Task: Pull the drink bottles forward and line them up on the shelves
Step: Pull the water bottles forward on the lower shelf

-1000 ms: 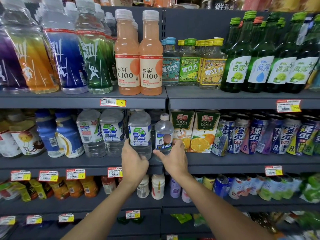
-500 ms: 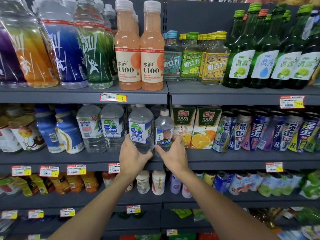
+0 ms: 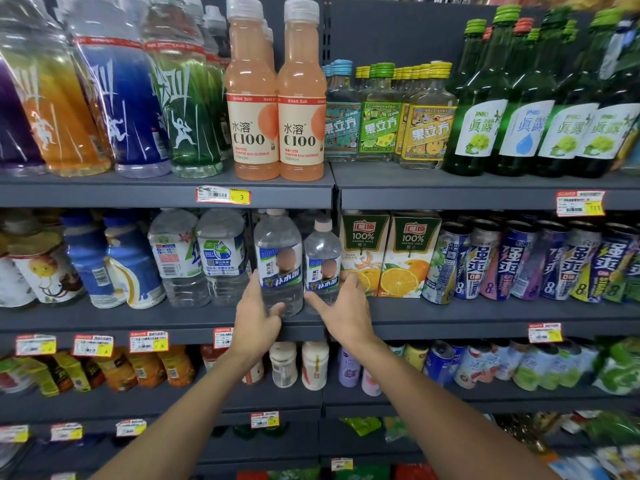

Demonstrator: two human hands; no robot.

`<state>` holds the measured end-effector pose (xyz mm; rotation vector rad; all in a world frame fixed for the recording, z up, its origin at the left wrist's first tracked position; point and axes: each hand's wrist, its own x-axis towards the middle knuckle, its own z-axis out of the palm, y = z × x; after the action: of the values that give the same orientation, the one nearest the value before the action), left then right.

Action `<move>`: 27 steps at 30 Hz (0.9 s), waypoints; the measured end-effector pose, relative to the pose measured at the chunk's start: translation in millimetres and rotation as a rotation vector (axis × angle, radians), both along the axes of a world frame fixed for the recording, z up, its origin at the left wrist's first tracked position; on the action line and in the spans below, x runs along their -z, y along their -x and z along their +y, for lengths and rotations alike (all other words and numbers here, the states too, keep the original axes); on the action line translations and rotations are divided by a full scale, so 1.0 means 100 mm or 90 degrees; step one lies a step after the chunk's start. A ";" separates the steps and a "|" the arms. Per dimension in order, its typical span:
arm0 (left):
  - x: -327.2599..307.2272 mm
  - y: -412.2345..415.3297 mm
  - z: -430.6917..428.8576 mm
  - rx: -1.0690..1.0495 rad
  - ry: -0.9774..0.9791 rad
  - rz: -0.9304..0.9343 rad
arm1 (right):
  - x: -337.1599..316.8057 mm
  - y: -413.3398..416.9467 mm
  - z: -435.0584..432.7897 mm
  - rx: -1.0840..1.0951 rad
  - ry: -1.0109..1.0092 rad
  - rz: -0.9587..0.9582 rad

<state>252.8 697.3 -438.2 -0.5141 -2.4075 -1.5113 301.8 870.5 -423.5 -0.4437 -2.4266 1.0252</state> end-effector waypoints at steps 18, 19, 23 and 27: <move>0.15 0.29 -0.29 0.032 0.179 -0.002 | 0.13 0.13 0.29 -0.141 -0.193 -0.105; 0.16 0.31 -0.30 0.042 0.177 -0.008 | 0.13 0.14 0.29 -0.138 -0.194 -0.103; 0.16 0.37 -0.37 0.070 0.187 -0.044 | 0.13 0.13 0.28 -0.129 -0.197 -0.112; 0.16 0.41 -0.42 0.079 0.212 -0.032 | 0.15 0.11 0.26 -0.116 -0.195 -0.113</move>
<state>211.7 655.0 -453.8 -0.7126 -2.7277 -1.1815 290.6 896.2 -438.0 -0.2180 -2.7650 0.6893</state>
